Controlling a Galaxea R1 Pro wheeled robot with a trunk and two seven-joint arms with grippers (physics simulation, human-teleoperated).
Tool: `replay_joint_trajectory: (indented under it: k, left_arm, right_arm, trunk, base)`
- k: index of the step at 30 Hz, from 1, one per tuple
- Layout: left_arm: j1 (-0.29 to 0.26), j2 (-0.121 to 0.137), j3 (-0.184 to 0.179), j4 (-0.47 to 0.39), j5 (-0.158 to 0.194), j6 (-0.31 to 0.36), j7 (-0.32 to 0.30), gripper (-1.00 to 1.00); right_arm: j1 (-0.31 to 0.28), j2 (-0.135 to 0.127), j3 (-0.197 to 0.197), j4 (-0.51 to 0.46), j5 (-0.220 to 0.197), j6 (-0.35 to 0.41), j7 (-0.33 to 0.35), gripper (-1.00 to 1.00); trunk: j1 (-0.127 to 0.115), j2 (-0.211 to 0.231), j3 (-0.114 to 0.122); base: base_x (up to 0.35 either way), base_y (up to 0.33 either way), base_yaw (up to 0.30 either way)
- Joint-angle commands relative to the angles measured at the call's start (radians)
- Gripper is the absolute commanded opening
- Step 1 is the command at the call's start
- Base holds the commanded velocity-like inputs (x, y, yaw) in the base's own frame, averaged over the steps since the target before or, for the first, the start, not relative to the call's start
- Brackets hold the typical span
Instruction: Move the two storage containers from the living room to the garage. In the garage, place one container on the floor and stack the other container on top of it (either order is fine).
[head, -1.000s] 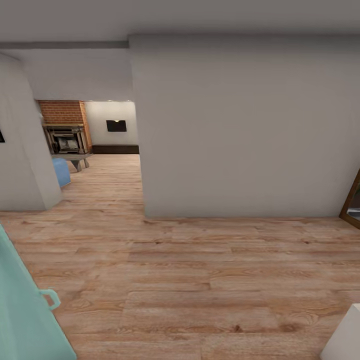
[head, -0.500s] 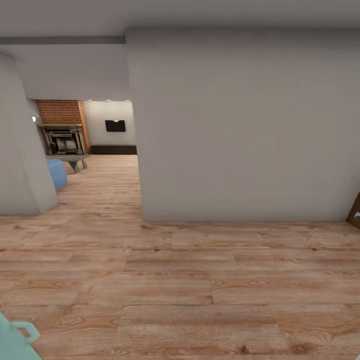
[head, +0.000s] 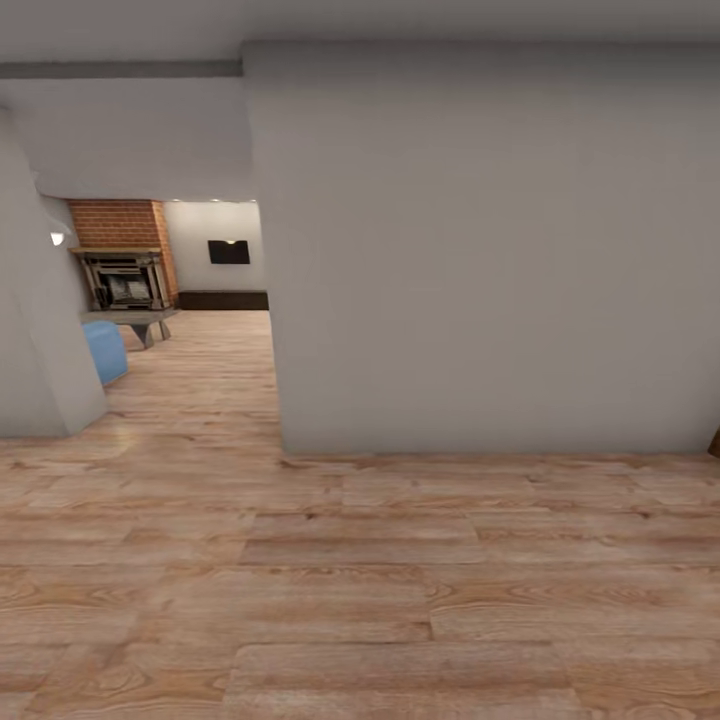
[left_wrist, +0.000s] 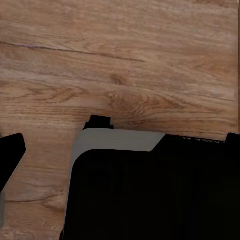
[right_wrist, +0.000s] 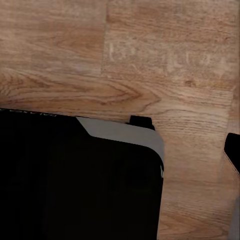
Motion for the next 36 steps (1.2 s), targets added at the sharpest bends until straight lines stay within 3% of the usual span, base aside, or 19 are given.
replay_joint_trajectory:
  k: [1, 31, 36]
  left_arm:
    - [-0.001, 0.0, 0.004, 0.001, 0.008, -0.003, -0.001, 1.0]
    - [-0.001, 0.001, 0.004, 0.001, 0.008, -0.003, -0.001, 1.0]
    - [-0.001, 0.0, 0.004, 0.001, 0.008, -0.003, -0.001, 1.0]
  right_arm:
    - [-0.001, 0.001, 0.008, 0.002, -0.008, -0.003, 0.001, 1.0]
    - [-0.001, 0.008, 0.012, 0.002, -0.004, 0.005, 0.001, 1.0]
    - [-0.001, 0.005, 0.012, 0.002, -0.004, 0.001, 0.001, 1.0]
  trunk:
    - [0.001, -0.001, -0.001]
    - [0.001, -0.001, -0.001]
    - [0.001, -0.001, -0.001]
  base:
    - [0.323, 0.0, 0.0]
    - [0.323, 0.0, 0.001]
    - [0.323, 0.0, 0.184]
